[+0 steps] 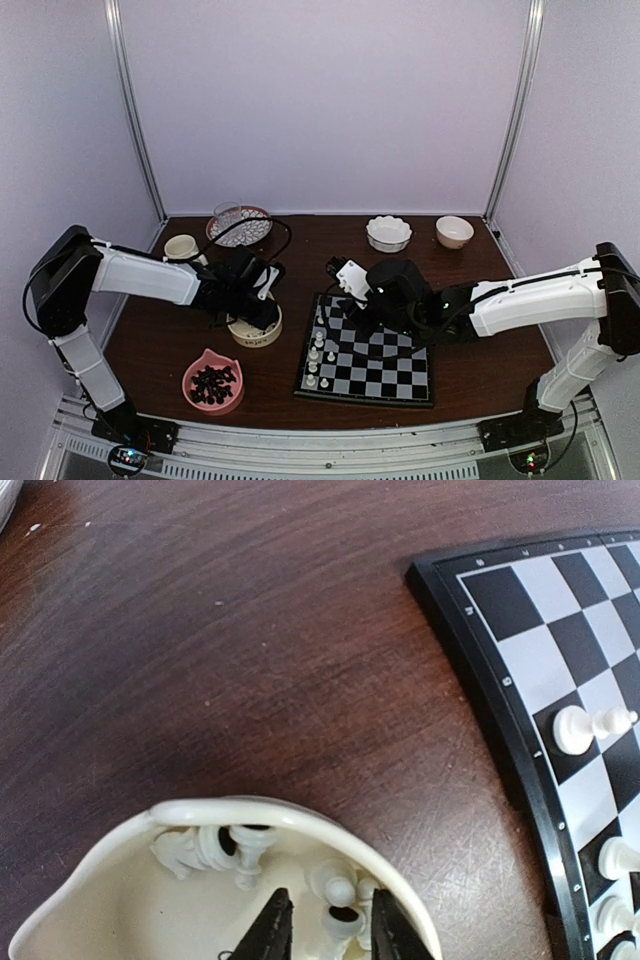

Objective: Set up the chess pieces on the board
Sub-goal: Pick up the pawn from the storage box.

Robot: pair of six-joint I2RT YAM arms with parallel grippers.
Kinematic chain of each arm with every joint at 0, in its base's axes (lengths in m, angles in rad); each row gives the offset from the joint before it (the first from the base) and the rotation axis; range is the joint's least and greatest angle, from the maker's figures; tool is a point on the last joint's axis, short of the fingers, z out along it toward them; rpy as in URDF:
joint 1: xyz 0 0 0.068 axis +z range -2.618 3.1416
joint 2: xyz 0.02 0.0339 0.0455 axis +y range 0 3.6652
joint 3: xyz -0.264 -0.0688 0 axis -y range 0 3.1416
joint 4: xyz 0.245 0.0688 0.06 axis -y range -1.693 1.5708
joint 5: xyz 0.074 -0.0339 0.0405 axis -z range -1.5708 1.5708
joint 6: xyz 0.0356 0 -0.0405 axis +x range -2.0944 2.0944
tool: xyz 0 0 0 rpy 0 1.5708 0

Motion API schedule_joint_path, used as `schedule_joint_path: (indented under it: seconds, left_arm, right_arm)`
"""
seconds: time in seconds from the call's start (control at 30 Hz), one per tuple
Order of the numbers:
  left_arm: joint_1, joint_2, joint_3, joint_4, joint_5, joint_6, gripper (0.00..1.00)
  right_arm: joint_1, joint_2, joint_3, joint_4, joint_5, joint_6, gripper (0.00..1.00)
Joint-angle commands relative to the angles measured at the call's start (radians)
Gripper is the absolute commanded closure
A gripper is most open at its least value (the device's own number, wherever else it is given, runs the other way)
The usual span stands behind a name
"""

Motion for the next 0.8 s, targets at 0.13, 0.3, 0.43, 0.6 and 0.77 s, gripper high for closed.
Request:
schedule_joint_path:
  seconds: [0.13,0.3,0.43,0.6,0.77]
  left_arm:
    - [0.007,0.034,0.057,-0.009,-0.011,0.035,0.76]
    - [0.007,0.053,0.078,-0.013,-0.016,0.047,0.77]
    - [0.007,0.063,0.09,-0.019,-0.013,0.057,0.8]
    - [0.008,0.065,0.095,-0.018,-0.018,0.064,0.86]
    - [0.008,0.052,0.092,-0.021,-0.018,0.066,0.96]
  right_arm:
    - [-0.005,-0.024,-0.009,0.018,0.002,0.007,0.59]
    - [-0.005,-0.02,-0.007,0.016,-0.002,0.007,0.59]
    - [-0.005,-0.02,-0.007,0.018,-0.003,0.005,0.59]
    - [-0.005,-0.019,-0.008,0.02,-0.003,0.003,0.59]
    - [-0.005,-0.015,-0.009,0.023,-0.003,0.001,0.59]
